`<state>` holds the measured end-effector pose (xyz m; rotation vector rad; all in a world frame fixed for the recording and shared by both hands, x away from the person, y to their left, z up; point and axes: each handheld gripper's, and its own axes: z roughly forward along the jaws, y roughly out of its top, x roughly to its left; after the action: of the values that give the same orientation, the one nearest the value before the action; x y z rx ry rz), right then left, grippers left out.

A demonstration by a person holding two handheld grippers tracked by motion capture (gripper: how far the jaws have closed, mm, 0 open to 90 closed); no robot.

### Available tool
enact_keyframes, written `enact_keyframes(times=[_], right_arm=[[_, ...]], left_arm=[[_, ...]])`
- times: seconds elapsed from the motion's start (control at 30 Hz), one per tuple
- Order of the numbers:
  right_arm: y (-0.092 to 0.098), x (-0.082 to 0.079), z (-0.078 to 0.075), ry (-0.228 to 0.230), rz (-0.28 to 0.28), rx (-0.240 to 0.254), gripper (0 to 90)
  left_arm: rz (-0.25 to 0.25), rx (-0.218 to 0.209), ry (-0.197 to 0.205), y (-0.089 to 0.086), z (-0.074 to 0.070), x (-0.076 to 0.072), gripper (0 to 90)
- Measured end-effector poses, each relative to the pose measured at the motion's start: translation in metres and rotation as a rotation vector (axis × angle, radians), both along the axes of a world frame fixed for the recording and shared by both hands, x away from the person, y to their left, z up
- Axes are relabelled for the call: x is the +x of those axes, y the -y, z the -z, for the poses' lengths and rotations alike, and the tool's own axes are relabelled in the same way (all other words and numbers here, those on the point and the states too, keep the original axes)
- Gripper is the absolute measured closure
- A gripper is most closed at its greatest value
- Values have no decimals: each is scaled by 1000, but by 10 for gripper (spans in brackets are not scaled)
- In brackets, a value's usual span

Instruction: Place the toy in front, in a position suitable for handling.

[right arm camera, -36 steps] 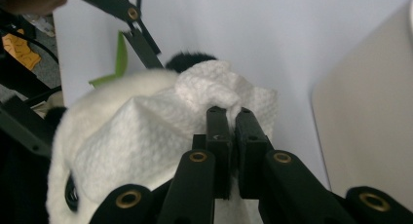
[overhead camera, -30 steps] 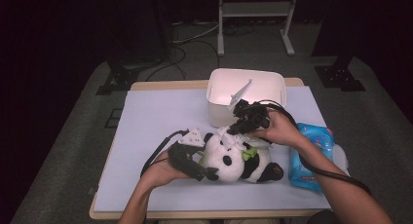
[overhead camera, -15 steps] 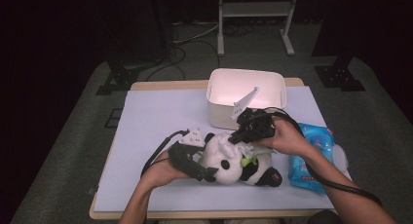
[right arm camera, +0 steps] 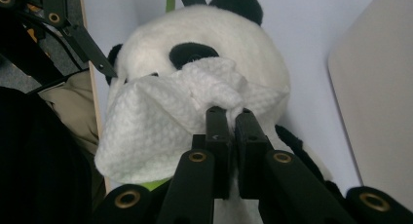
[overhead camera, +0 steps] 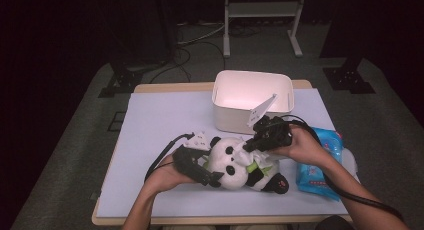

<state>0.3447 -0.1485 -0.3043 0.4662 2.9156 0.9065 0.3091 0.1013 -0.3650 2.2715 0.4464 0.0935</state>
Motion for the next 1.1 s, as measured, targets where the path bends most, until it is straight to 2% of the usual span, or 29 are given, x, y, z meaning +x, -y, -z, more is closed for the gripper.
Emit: enact_keyframes(times=[0.43, 0.67, 1.1], right_arm=[[12, 2, 8, -17, 32, 9, 859], [15, 1, 7, -7, 34, 7, 859], [27, 0, 15, -25, 56, 26, 859]], left_arm=[[-2, 0, -2, -1, 0, 0, 156], [1, 4, -3, -1, 1, 1, 156], [-9, 14, -20, -7, 7, 6, 156]])
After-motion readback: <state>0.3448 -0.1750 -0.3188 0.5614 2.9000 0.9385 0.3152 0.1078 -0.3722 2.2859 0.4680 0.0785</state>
